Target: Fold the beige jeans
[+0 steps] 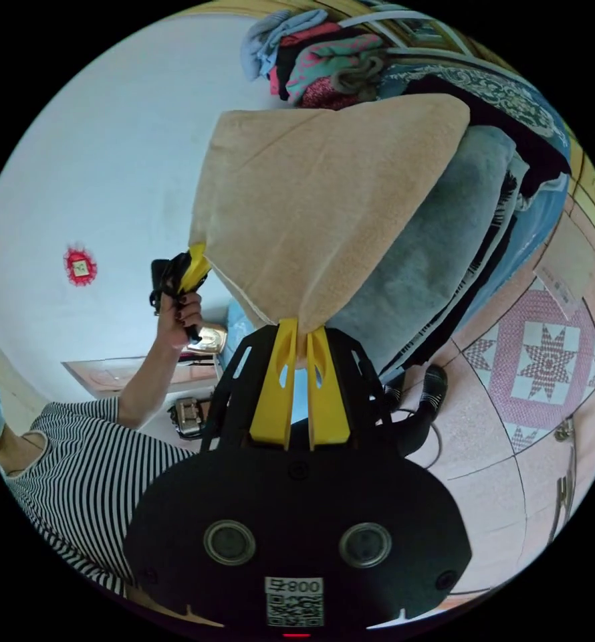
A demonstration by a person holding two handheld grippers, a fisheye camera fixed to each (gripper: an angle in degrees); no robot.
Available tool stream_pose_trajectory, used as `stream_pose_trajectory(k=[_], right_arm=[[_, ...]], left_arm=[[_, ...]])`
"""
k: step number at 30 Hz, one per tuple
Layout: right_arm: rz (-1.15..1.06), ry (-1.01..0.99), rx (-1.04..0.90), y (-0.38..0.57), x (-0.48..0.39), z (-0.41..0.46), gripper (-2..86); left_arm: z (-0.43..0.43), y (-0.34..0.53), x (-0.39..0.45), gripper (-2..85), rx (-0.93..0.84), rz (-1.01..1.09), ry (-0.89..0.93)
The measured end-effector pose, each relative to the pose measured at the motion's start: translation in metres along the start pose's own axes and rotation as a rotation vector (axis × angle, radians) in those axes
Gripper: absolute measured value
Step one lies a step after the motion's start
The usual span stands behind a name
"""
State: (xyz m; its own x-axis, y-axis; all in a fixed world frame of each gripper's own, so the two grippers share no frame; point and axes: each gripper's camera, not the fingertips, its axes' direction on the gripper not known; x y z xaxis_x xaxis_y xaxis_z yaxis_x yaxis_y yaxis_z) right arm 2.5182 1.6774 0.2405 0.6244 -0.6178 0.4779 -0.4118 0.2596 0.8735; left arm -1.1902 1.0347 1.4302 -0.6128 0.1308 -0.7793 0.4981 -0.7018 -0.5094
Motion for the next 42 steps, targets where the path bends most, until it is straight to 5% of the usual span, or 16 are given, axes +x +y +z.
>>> stream_pose_trajectory(k=[10,15,27,34,42], right_arm=[[-0.118,0.145,0.124,0.033,-0.032,-0.070,1.2],[0.041,0.156,0.047,0.036,0.065,-0.020,1.2],[0.208,0.017,0.088,0.086,0.213,0.000,1.0],[0.044,0.148,0.165,0.035,0.229,-0.034,0.1],[-0.275,0.387,-0.140,-0.109,0.264,0.098,0.1]], left_arm=[[0.061,-0.121,0.053,6.3,-0.063,0.120,0.064],[0.107,-0.153,0.057,6.5,-0.183,0.084,-0.056],[0.123,-0.188,0.155,0.9,-0.006,0.208,-0.104],[0.212,-0.253,0.220,0.1,-0.081,0.330,-0.443],[0.252,-0.289,0.231,0.0,-0.084,0.151,-0.719]])
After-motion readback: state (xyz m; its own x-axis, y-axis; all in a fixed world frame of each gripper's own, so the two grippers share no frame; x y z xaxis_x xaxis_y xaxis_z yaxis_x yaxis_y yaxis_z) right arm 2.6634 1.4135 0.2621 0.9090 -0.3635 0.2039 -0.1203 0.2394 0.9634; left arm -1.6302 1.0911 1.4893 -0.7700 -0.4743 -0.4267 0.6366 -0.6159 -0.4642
